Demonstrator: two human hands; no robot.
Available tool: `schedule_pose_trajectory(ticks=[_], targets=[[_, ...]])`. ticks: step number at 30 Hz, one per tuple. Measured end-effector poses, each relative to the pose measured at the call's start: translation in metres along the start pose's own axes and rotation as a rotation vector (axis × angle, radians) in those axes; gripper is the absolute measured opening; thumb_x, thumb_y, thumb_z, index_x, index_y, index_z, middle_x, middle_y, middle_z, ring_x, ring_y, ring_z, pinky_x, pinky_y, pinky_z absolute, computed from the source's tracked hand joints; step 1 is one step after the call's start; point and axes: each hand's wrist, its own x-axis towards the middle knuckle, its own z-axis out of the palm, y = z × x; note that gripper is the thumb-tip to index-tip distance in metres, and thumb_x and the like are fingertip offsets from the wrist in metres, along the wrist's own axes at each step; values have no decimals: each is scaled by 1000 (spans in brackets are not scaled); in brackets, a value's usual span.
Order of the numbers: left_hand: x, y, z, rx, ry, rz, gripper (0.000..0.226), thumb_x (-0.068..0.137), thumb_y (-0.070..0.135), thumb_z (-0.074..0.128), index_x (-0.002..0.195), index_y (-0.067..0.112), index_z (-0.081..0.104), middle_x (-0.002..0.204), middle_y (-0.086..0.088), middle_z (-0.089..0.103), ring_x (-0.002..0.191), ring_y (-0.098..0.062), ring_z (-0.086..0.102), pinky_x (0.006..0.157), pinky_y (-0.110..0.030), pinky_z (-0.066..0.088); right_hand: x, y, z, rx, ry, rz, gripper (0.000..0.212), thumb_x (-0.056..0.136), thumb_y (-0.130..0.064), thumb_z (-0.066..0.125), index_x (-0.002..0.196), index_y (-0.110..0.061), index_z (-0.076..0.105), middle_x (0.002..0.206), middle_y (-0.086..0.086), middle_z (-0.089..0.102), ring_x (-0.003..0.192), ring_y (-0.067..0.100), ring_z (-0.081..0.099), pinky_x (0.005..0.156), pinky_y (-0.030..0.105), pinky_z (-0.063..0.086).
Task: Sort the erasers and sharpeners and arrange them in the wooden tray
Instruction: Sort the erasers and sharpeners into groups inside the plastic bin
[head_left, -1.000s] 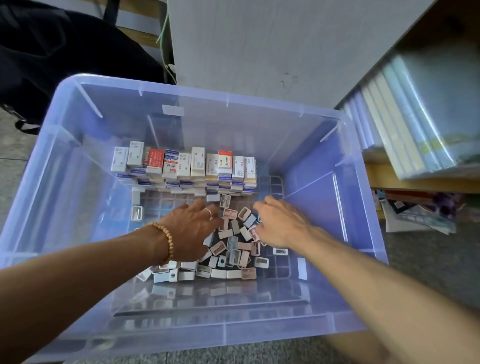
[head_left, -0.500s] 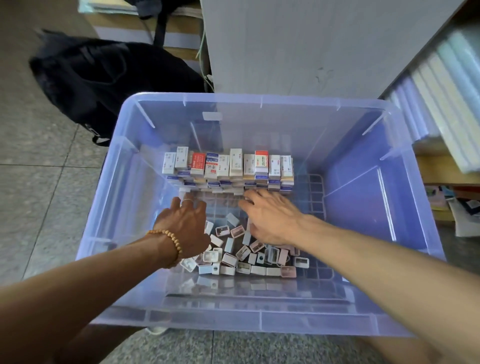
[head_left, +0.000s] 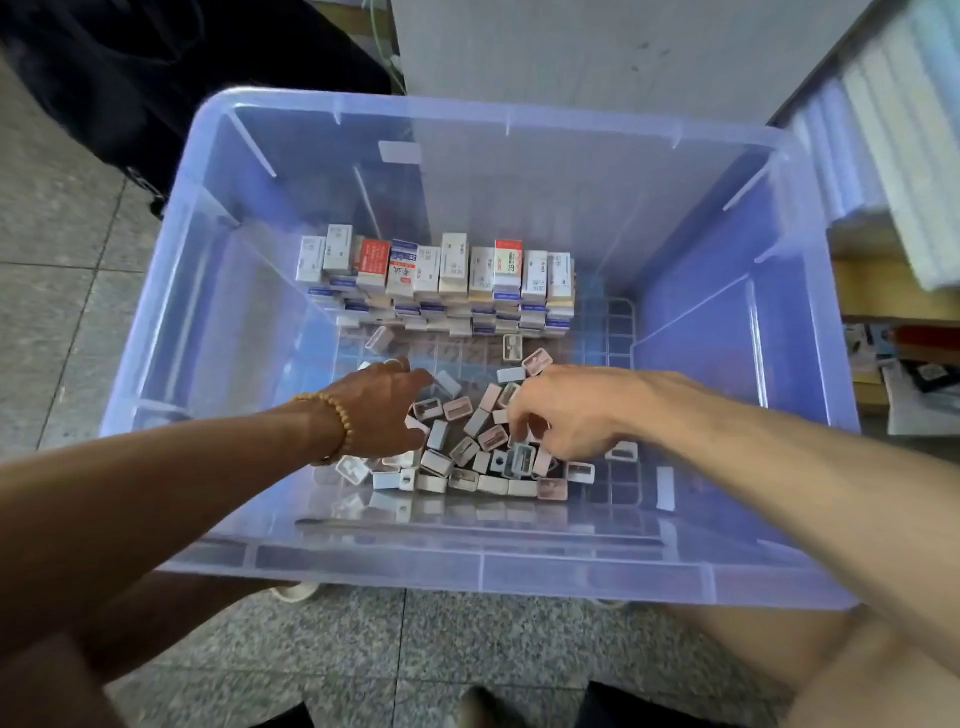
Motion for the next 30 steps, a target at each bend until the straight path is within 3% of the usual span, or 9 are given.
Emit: schedule_pose_trajectory(ticks=[2,4,9,12,14,16,22,27,30], targets=[[-5,10,2,256,-15,186,62,91,46,58,144,23,37,136,-6,46,123,-24,47,95,-35,46,-1,-5,6,-39,-176,-28,51,91,-2,50,136,-24,59,129,-3,62,112,22,58,86,28,48],[-6,19,1,460,-13,351,62,93,51,53,146,28,33,144,-5,39,130,-23,39,101,-38,43,4,-9,15,-82,-221,-41,56,92,-2,50,143,-26,52,113,-9,61,99,21,53,75,25,44],[0,17,0,614,-117,570,72,94,53,51,153,42,11,157,-4,20,138,-25,28,105,-38,35,23,-6,13,90,32,-99,42,92,4,47,123,-20,62,106,-1,54,99,24,56,72,32,48],[2,3,0,628,-150,503,80,90,56,57,152,44,8,159,-5,19,139,-26,28,107,-40,36,19,8,8,128,134,-39,46,92,0,51,132,-22,58,111,-1,52,111,23,53,86,35,48],[4,-4,-2,628,-193,428,88,84,59,64,151,43,10,156,-6,27,133,-27,35,104,-40,40,14,15,10,5,121,33,59,91,-8,57,146,-25,46,130,5,49,126,25,46,104,41,43],[7,-8,-4,617,-225,361,90,78,61,69,148,40,16,149,-5,37,128,-26,40,95,-38,45,10,16,16,-103,53,76,66,92,-20,59,152,-29,36,145,9,39,135,28,38,110,44,38],[10,-12,-6,376,-240,171,85,75,44,80,143,29,31,136,-3,49,122,-25,48,90,-34,45,-7,26,12,-67,-100,172,53,93,-5,51,140,-30,55,139,2,57,123,26,55,100,35,47],[11,-8,-9,14,-106,105,56,84,9,70,135,20,50,120,-5,62,101,-23,58,82,-27,45,-12,38,-7,134,245,293,56,86,4,44,129,-24,65,128,3,66,121,25,58,102,34,46],[10,-5,-15,-171,-43,77,47,85,4,68,128,18,57,109,0,62,88,-16,56,77,-25,45,-13,33,-5,200,239,270,59,86,8,40,130,-22,65,134,1,63,125,23,56,102,29,43]])
